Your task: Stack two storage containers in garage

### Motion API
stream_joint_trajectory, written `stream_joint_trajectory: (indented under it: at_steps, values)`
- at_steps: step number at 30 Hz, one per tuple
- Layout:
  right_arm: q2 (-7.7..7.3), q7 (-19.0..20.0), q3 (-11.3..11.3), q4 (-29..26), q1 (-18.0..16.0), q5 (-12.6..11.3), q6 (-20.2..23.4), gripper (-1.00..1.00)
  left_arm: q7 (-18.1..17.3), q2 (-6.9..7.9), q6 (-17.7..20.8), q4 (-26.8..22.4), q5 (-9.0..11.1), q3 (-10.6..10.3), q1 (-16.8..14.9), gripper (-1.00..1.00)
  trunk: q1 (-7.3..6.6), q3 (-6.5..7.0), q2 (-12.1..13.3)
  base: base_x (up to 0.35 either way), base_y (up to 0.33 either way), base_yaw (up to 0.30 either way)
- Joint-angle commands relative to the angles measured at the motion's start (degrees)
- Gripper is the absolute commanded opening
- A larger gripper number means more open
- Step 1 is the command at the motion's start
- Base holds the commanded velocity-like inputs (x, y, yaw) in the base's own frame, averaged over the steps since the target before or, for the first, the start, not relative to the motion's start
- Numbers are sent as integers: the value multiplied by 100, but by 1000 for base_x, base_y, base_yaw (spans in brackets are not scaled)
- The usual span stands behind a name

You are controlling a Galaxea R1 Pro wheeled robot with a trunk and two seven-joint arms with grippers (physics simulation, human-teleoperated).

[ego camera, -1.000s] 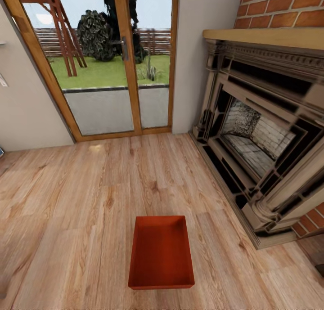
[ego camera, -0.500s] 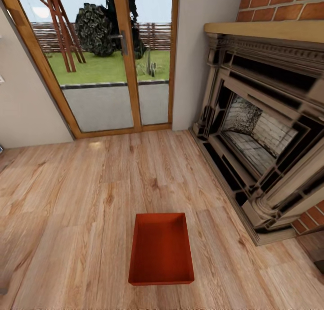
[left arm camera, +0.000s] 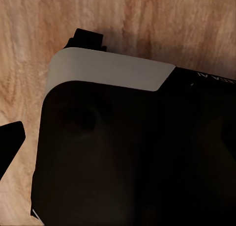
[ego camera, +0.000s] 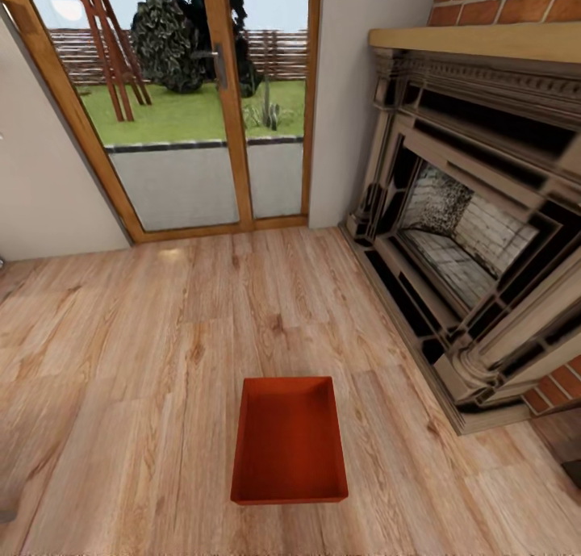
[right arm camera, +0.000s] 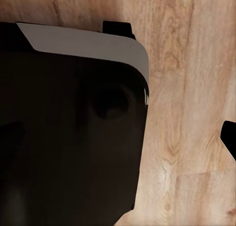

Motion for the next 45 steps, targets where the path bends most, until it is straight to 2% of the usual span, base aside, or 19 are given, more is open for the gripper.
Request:
stream_joint_trajectory:
  at_steps: [1,45]
  values:
    - [6,-2,45,18,-5,-47,-27,100,-17,-3,24,-2,48,3,-3,100,0,-13,-2,0,0,0]
    - [6,12,45,18,-5,-21,-19,100,-17,1,24,-2,48,2,-2,100,0,-406,-2,0,0,0]
